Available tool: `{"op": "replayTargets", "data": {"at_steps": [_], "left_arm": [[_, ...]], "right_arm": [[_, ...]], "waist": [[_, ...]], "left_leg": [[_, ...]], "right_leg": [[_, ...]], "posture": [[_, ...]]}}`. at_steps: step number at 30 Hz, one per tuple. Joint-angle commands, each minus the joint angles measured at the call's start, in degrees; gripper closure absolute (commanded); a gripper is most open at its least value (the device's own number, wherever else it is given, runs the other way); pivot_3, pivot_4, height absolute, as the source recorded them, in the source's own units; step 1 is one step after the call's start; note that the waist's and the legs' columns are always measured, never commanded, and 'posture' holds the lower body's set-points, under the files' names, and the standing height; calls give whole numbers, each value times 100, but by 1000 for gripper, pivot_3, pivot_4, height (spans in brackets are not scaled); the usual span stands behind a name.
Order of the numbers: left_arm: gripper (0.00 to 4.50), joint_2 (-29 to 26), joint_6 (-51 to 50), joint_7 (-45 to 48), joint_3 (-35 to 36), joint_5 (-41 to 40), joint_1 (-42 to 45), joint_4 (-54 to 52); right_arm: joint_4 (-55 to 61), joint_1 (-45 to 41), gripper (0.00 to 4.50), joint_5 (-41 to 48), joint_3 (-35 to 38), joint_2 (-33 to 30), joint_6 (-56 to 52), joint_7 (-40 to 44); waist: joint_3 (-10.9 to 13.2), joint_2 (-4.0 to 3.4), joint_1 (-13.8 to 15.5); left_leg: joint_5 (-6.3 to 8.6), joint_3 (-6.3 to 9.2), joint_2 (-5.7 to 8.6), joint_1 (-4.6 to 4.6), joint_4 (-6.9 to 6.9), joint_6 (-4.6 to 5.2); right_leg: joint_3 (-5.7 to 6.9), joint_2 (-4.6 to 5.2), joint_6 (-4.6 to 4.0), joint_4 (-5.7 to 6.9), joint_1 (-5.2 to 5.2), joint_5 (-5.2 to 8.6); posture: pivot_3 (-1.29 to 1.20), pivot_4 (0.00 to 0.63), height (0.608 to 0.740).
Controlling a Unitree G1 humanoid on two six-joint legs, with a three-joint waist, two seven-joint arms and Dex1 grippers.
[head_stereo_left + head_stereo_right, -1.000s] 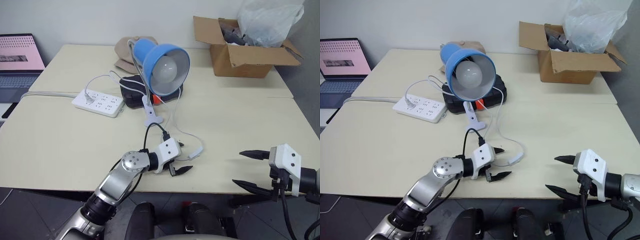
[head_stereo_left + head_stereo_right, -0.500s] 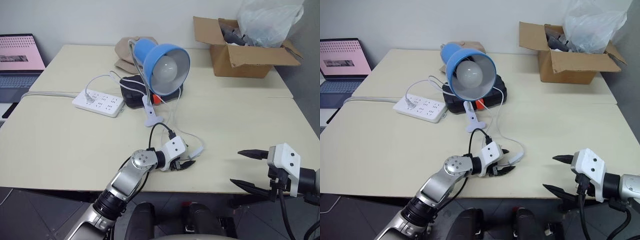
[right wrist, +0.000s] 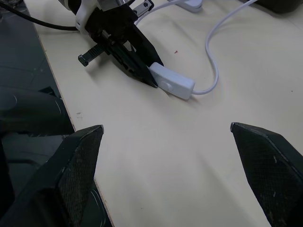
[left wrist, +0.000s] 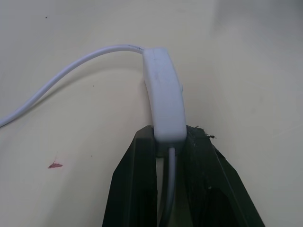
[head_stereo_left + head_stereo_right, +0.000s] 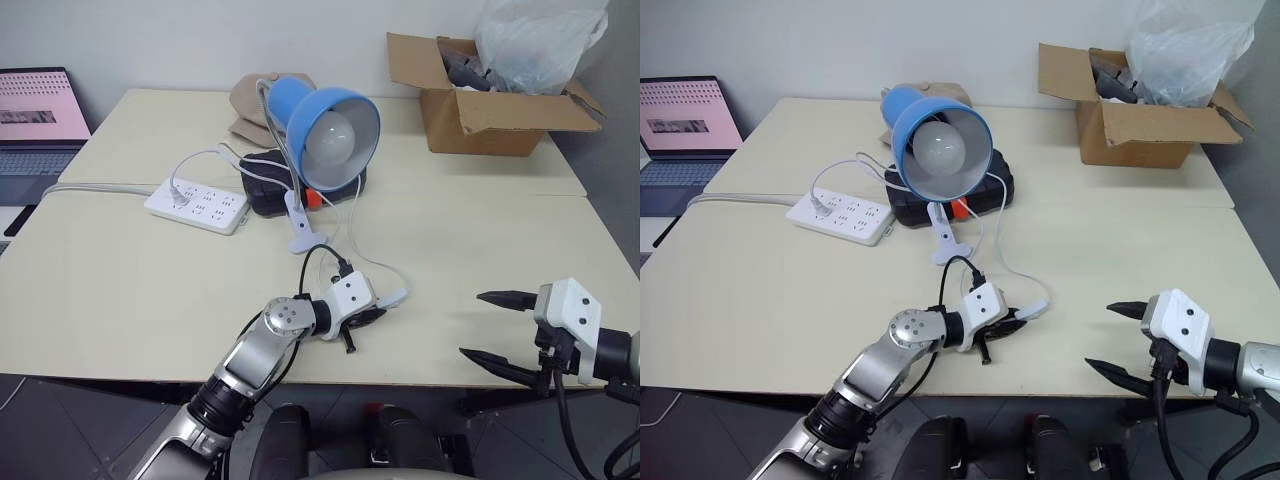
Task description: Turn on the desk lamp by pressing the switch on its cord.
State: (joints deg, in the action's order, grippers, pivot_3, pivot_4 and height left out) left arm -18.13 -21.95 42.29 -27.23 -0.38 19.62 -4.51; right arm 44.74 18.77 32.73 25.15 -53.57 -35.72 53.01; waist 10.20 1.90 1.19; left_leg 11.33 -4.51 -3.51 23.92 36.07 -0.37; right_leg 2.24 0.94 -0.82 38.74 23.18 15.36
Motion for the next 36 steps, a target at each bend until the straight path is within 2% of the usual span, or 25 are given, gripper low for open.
{"op": "replayTargets", "data": {"at_steps": [1, 8, 11, 14, 17, 24, 36], "left_arm": [[4086, -35, 120, 166, 155, -103, 153, -53], [4086, -778, 75, 1064, 686, -654, 448, -224], [4086, -1097, 34, 1411, 951, -852, 636, -257], [4086, -1464, -45, 1886, 1217, -1226, 633, -478], [4086, -1669, -84, 2170, 1341, -1498, 538, -650], [4086, -1798, -175, 2256, 1428, -1738, 443, -897], [4086, -1801, -149, 2060, 1403, -1681, 409, -927]], "right_arm": [[181, -181, 0, 78, -12, -67, -59, -101], [134, -1773, 0, 643, -796, -334, -835, -489], [-62, -2749, 0, 549, -1714, -390, -1177, -541], [-435, -3899, 0, 375, -2748, -115, -1376, -416], [-798, -4626, 0, 153, -3435, 213, -1480, -415], [-1763, -5668, 0, -429, -4574, 981, -1352, -153], [-2364, -5934, 0, -955, -4898, 1336, -1070, 229]], "waist": [[0, 0, 0], [2, 3, -116], [3, 2, -118], [4, 6, -140], [5, 6, -141], [5, 6, -129], [5, 6, -126]], "left_leg": [[0, 0, 0, 0, 0, 0], [0, 7, -5, -3, 0, 0], [0, 13, -5, 2, -1, 0], [0, 5, -6, 11, -1, 0], [0, 1, -8, 10, -5, 0], [0, -7, -12, 17, -2, 0], [-1, -12, -14, 17, -1, 1]], "right_leg": [[0, 0, 0, 0, 0, 0], [0, -10, -2, 14, 5, 0], [5, -10, -8, 12, 5, 4], [0, -9, -7, 8, 13, 4], [-1, -9, -8, 5, 14, 6], [-1, -5, -7, 10, 19, 9], [-2, -5, -6, 15, 22, 8]], "posture": [[0, 150, 740], [0, 150, 740], [0, 150, 740], [0, 150, 740], [0, 150, 740], [0, 150, 740], [0, 150, 740]]}}
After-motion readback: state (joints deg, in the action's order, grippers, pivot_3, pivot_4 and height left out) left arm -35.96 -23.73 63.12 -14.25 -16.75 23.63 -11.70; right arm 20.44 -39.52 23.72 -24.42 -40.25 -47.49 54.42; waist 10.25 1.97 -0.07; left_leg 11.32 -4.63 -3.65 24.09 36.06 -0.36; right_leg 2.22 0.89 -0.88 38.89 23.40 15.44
